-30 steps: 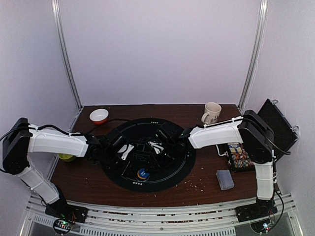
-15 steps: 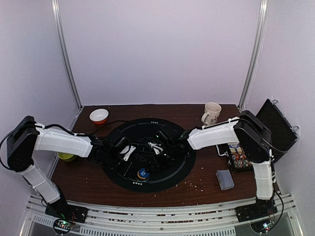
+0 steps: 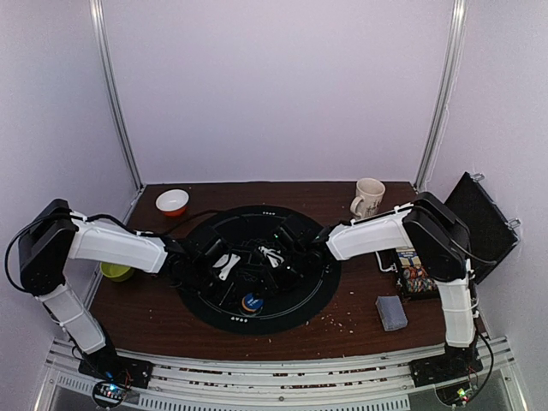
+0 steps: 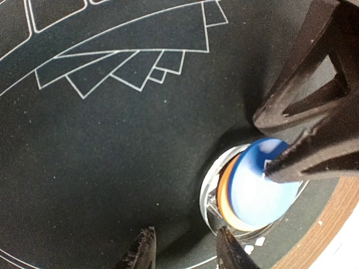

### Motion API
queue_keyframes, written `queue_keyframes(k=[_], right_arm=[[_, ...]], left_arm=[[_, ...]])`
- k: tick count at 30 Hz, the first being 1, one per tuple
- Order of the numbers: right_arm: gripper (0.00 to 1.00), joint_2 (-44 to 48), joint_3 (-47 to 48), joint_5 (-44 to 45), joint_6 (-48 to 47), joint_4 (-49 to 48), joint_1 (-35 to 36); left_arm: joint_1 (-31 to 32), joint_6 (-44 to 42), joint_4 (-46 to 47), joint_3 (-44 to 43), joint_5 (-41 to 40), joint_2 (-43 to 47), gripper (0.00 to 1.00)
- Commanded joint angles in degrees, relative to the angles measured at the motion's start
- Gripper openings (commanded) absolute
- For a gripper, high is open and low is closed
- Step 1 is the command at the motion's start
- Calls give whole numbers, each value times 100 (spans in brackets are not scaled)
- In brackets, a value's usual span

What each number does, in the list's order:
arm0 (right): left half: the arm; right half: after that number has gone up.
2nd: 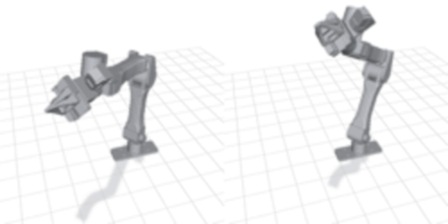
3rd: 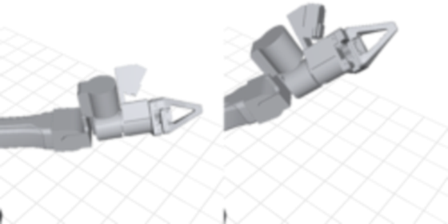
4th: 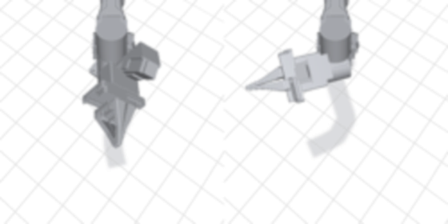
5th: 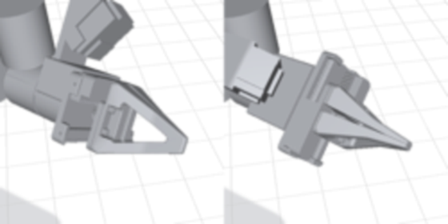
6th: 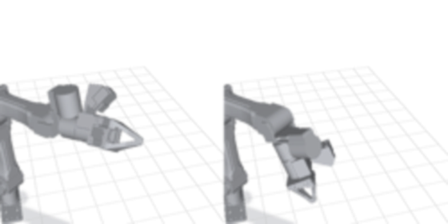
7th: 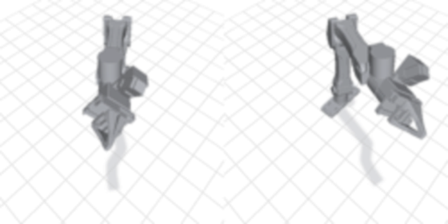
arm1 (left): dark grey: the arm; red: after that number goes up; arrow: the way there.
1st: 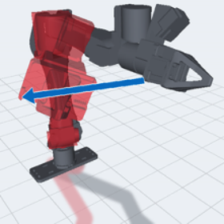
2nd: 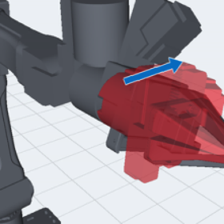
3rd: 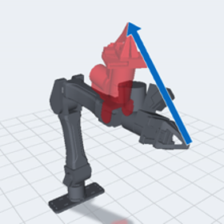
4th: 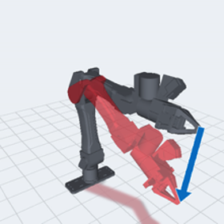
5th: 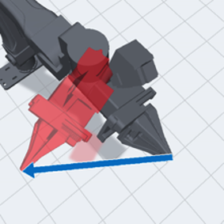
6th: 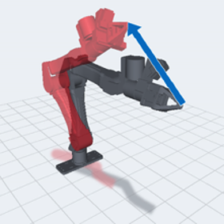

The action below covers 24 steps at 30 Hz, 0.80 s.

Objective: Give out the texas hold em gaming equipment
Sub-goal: Adjust the small blind button in the dealer area.

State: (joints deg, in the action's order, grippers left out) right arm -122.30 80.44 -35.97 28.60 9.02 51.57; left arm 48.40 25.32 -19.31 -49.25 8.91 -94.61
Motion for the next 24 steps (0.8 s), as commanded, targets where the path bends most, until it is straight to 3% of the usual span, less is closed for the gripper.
queue_keyframes(k=[1, 18, 24], right_arm=[[28, -184, -145, 21, -38, 116, -58], [13, 216, -402, 23, -212, 409, -262], [12, 237, -386, -160, -214, 364, -294]], left_arm=[[-31, -104, 201, -132, 97, -73, 39], [-33, -305, -38, -243, -37, -73, 40], [-39, -361, -74, -275, -94, -10, 40]])
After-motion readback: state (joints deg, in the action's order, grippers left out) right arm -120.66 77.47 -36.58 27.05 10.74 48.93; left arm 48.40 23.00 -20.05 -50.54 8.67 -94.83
